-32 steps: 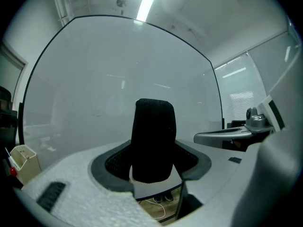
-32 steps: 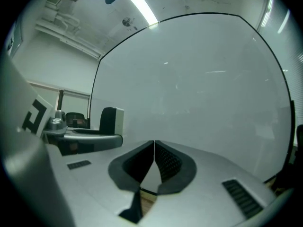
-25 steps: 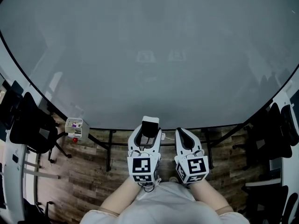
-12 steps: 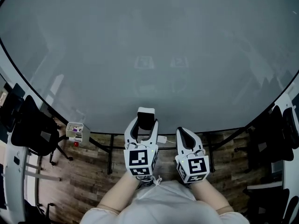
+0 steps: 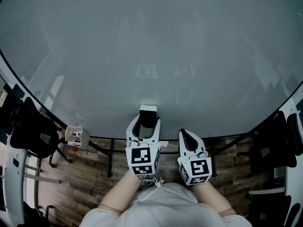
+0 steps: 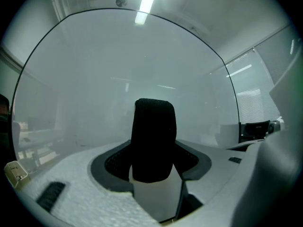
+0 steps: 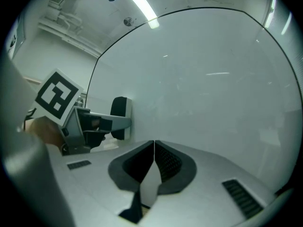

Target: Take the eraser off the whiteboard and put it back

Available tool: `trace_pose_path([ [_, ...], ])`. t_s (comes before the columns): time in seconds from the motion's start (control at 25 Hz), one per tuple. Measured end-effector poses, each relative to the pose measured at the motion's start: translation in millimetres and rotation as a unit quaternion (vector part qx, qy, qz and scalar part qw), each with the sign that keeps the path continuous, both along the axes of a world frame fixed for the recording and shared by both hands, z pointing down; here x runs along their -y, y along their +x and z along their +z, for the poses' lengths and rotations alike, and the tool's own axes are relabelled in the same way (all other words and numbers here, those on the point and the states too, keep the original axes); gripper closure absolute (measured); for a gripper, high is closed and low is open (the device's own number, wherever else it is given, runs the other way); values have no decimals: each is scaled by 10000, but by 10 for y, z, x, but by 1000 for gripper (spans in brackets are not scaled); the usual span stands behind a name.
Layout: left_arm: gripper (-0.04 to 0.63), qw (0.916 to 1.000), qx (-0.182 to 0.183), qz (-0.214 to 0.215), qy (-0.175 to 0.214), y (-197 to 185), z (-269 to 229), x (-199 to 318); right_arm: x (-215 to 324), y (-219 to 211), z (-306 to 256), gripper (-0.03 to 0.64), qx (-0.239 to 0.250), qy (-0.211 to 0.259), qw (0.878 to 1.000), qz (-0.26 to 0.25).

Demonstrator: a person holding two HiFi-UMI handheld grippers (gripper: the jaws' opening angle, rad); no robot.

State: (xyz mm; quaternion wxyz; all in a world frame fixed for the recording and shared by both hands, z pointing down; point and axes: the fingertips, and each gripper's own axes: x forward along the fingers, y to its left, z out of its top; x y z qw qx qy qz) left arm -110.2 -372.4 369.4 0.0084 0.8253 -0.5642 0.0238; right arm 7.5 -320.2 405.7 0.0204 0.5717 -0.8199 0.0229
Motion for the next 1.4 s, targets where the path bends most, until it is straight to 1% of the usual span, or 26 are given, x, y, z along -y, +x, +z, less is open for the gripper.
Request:
trace_pose_path([
  [0.08, 341, 9999, 52, -92, 28, -3, -2, 3, 40, 42, -1, 589, -3, 2, 10000, 20],
  [0.28, 341, 9998, 89, -159, 51, 18, 24, 24, 103, 82, -19, 589, 0, 38, 10000, 33],
  [0.52, 339, 9999, -149, -34, 49, 52, 20, 3, 63, 60, -9, 589, 11, 21, 10000, -9],
  [0.64, 316, 9998, -208, -29, 23, 57, -14, -21, 36, 69, -12, 589, 25, 29, 10000, 19],
  [0.72, 299, 9998, -175, -77, 99, 35, -33, -65, 8, 72, -3, 589, 35, 21, 10000, 38],
  [0.84, 295, 9996, -77, -154, 220, -9, -63, -148, -37, 77, 15, 589, 41, 3, 10000, 60],
  [1.12, 301, 10000, 46, 15, -2, -56, 122, -413, -186, -72, 105, 589, 9, -120, 9999, -32],
  [1.16, 317, 10000, 72, 29, -28, -68, 173, -451, -206, -95, 115, 589, 9, -137, 9999, -41],
  [1.24, 411, 9999, 68, -47, -70, -134, 242, -519, -243, -137, 135, 589, 18, -170, 9998, -48],
  [1.32, 496, 9998, -70, -143, -122, -217, 272, -585, -288, -178, 168, 589, 27, -212, 9998, -49],
  [1.4, 550, 9995, -219, -140, -200, -268, 338, -653, -340, -215, 217, 589, 29, -264, 9996, -48],
])
